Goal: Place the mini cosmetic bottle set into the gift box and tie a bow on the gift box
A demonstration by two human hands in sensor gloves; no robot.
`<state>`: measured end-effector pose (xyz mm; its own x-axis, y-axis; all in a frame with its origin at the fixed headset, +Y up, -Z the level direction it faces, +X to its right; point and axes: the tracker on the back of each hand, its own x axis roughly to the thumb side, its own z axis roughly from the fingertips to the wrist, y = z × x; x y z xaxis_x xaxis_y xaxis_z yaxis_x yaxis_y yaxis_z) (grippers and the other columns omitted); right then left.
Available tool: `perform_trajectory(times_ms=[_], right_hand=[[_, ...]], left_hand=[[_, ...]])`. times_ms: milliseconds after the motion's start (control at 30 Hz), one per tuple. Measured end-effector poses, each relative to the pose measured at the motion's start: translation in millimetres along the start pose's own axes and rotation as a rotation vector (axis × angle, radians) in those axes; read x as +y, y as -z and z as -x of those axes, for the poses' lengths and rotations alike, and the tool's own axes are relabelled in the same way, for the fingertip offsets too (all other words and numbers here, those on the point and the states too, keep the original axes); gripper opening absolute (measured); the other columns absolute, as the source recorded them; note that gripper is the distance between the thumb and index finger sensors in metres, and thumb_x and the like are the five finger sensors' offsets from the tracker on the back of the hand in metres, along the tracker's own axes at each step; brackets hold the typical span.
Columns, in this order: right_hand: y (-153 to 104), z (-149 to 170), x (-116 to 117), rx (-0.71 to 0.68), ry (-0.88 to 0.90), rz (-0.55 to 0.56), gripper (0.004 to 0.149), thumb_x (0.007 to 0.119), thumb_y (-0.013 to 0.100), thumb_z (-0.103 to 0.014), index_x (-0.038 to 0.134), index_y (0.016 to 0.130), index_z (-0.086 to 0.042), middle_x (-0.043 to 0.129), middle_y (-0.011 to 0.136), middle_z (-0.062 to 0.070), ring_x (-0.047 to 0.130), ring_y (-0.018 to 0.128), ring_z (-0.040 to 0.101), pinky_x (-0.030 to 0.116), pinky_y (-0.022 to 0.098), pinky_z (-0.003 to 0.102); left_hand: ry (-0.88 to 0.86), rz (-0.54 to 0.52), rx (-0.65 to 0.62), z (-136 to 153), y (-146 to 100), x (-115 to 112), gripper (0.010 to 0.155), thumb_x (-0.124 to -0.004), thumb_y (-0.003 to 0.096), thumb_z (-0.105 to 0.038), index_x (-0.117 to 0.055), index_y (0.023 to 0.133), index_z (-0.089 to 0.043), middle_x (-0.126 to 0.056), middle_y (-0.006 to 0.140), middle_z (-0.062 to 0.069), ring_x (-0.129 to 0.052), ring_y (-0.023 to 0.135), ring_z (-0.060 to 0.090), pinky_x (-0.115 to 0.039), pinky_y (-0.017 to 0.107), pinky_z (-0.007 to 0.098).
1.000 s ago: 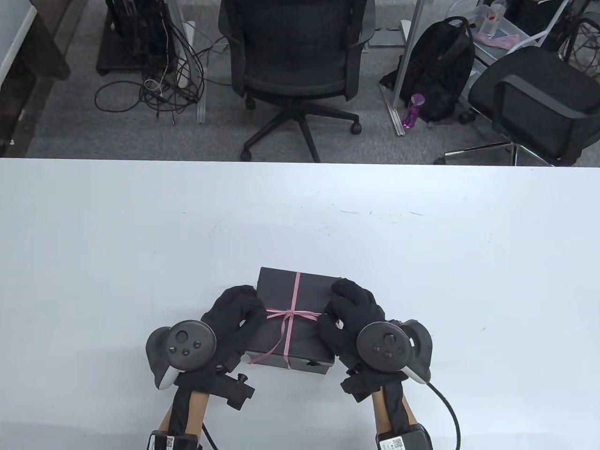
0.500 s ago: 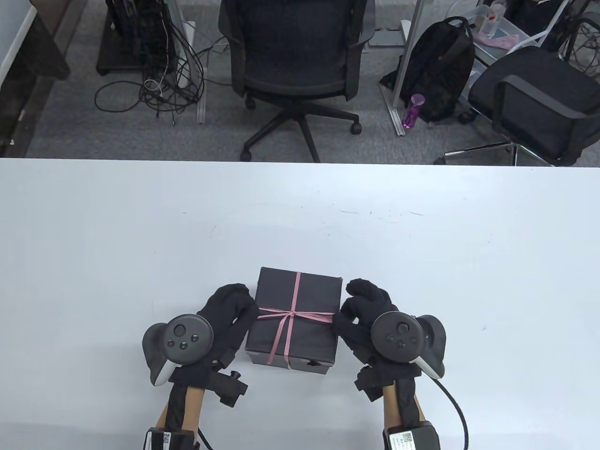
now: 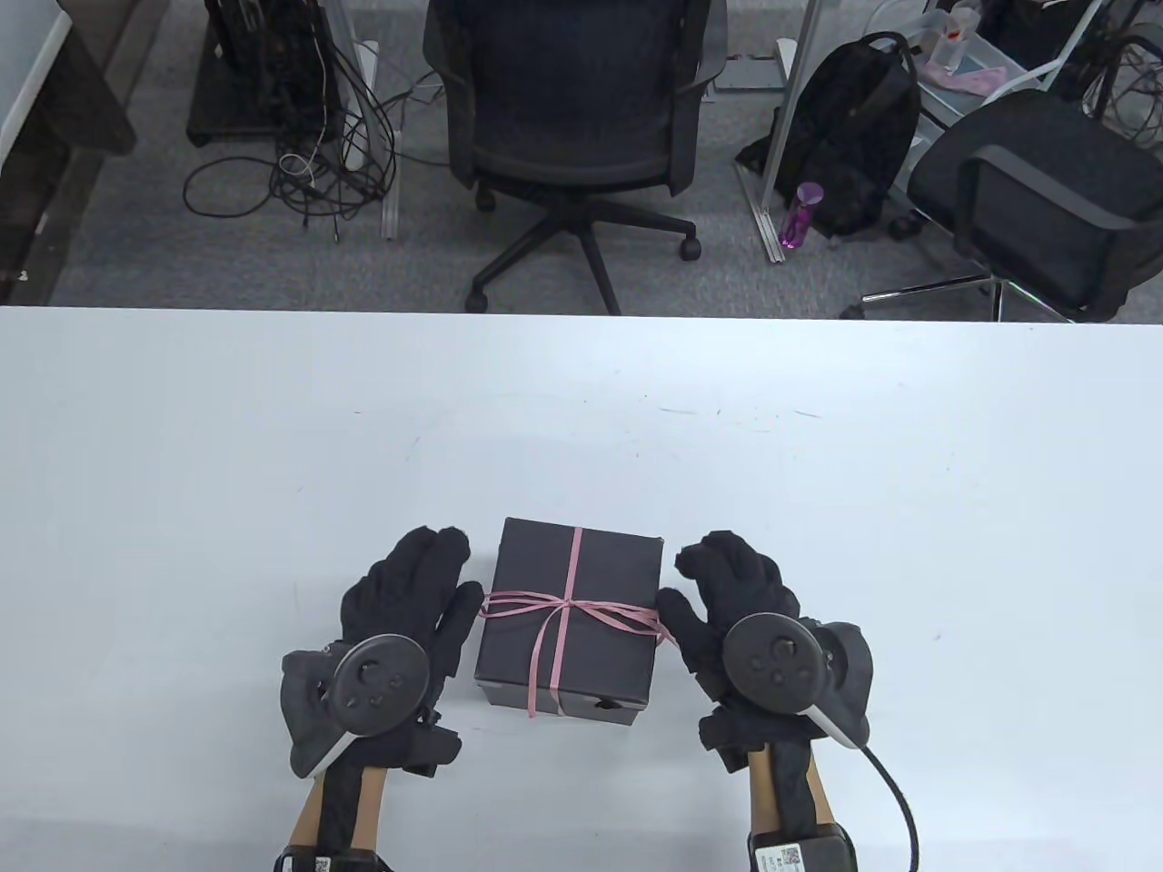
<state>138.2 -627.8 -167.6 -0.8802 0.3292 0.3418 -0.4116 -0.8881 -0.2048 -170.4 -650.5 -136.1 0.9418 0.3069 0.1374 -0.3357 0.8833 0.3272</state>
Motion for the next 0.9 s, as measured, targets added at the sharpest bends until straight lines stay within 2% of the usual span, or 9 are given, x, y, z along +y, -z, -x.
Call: perform_trajectory(times_ms=[133, 300, 367, 567, 900], right_hand=[[-3, -9, -3, -0.049, -0.126, 0.071, 0.064, 0.076, 0.059, -0.038, 0.065, 0.107, 0.003, 0.060, 0.108, 0.034, 0.064, 0.091, 0.060, 0.062, 0.059, 0.075], [-3, -15, 1, -0.074, -0.230, 0.047, 0.074, 0.075, 0.059, -0.042, 0.051, 0.116, -0.002, 0.045, 0.116, 0.034, 0.041, 0.101, 0.062, 0.046, 0.062, 0.083], [-2, -15, 6, -0.076, -0.269, 0.008, 0.077, 0.075, 0.059, -0.043, 0.045, 0.118, -0.004, 0.039, 0.118, 0.033, 0.033, 0.102, 0.061, 0.041, 0.063, 0.084], [3, -9, 22, -0.048, -0.309, -0.084, 0.077, 0.075, 0.058, -0.043, 0.045, 0.118, -0.004, 0.037, 0.118, 0.034, 0.032, 0.101, 0.062, 0.041, 0.063, 0.084], [4, -9, 27, -0.042, -0.317, -0.124, 0.076, 0.075, 0.058, -0.042, 0.048, 0.117, -0.003, 0.039, 0.117, 0.034, 0.034, 0.101, 0.062, 0.043, 0.063, 0.084]], left_hand=[[0.107, -0.064, -0.023, -4, -3, 3, 0.066, -0.061, 0.0587, -0.054, -0.049, 0.119, -0.031, -0.056, 0.120, 0.011, -0.071, 0.108, 0.042, -0.061, 0.072, 0.070], [0.213, -0.019, -0.032, -3, -1, -5, 0.070, -0.058, 0.0583, -0.058, -0.033, 0.121, -0.037, -0.036, 0.126, 0.012, -0.045, 0.116, 0.049, -0.048, 0.074, 0.075], [0.237, -0.005, -0.033, -2, 0, -9, 0.071, -0.058, 0.0582, -0.058, -0.033, 0.121, -0.037, -0.035, 0.126, 0.013, -0.044, 0.116, 0.050, -0.047, 0.074, 0.076], [0.271, 0.079, -0.003, 8, 4, -29, 0.071, -0.059, 0.0581, -0.057, -0.032, 0.120, -0.036, -0.034, 0.126, 0.013, -0.043, 0.116, 0.051, -0.048, 0.074, 0.075], [0.247, 0.106, 0.015, 12, 5, -32, 0.070, -0.059, 0.0580, -0.057, -0.035, 0.120, -0.035, -0.035, 0.126, 0.013, -0.044, 0.115, 0.052, -0.050, 0.074, 0.075]])
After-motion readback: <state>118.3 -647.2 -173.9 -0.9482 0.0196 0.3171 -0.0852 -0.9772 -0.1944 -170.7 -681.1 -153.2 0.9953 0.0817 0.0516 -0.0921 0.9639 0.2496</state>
